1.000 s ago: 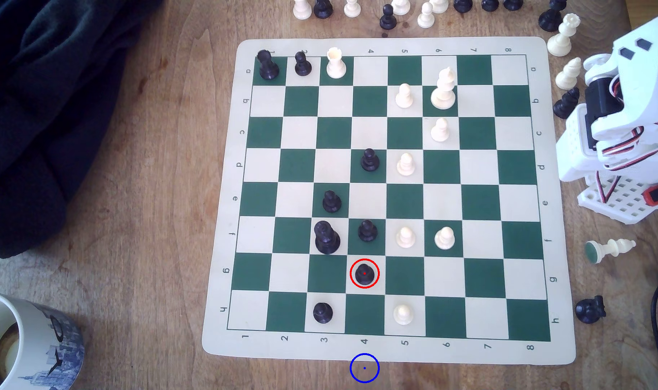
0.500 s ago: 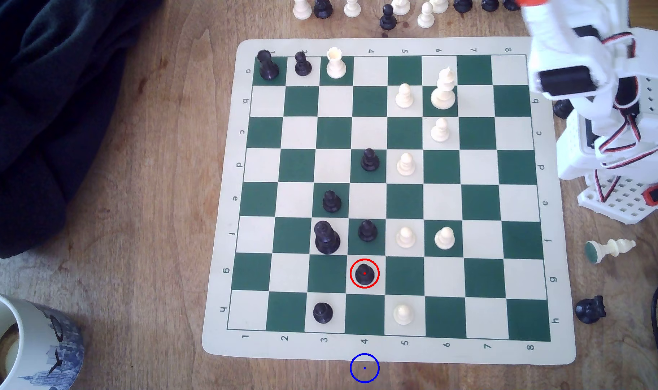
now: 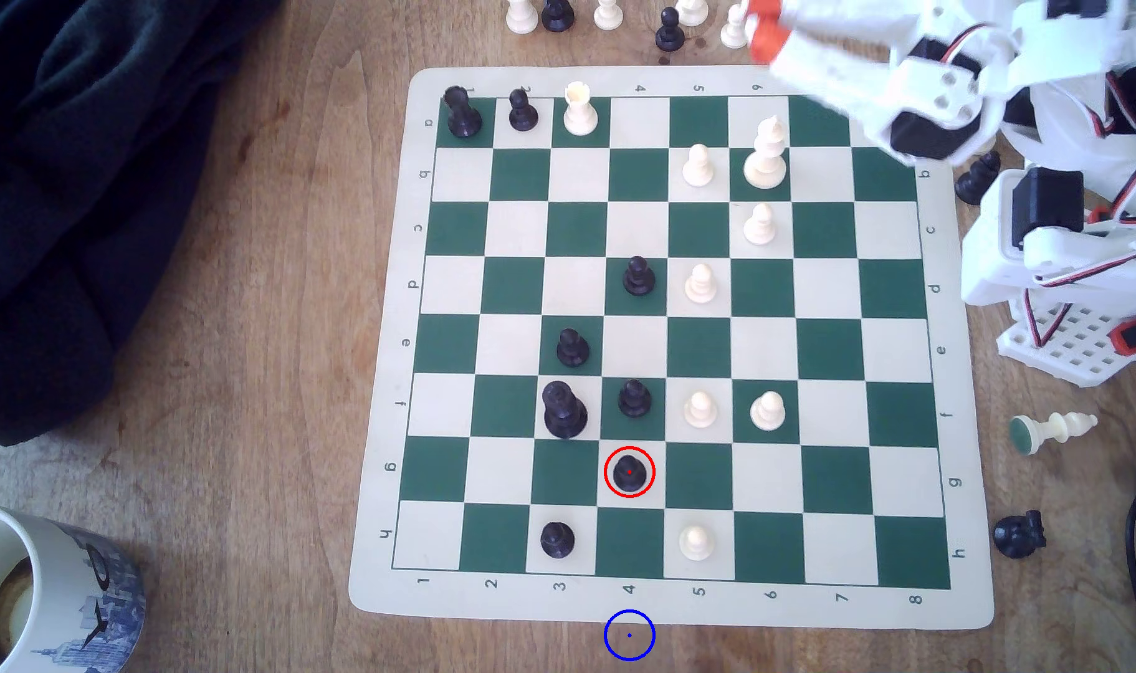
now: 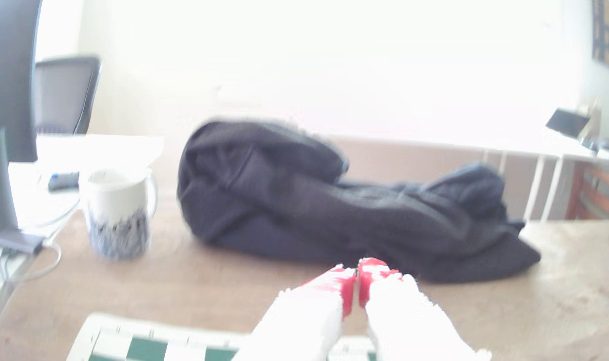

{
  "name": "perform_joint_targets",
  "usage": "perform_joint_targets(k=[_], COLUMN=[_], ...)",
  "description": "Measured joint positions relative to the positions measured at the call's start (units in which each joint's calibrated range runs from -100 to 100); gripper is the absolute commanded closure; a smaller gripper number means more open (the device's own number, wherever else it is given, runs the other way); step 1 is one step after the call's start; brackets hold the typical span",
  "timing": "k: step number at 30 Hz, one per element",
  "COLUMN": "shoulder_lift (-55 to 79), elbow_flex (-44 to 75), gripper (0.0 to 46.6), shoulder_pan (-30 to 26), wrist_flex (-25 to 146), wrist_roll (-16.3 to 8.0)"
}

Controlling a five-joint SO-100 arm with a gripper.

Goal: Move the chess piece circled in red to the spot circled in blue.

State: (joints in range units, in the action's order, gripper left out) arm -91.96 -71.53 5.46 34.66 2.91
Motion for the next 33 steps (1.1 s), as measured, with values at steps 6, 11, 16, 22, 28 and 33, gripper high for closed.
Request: perform_joint_targets(k=[6,11,16,22,28,33], shoulder_lift=[9.8,22.9,38.1,55.6,72.9,82.9], elbow_flex=[6.1,14.6,24.5,37.1,51.9,61.4], gripper=[45.5,44.5,40.4,42.3,35.7,33.8], shoulder_pan=[-9.9,-16.4,-22.1,-26.3,-27.3,-27.2], wrist_flex=[11.5,19.3,24.3,25.3,30.5,34.1], wrist_roll=[0.1,-1.5,-7.5,-11.5,-14.0,-15.4])
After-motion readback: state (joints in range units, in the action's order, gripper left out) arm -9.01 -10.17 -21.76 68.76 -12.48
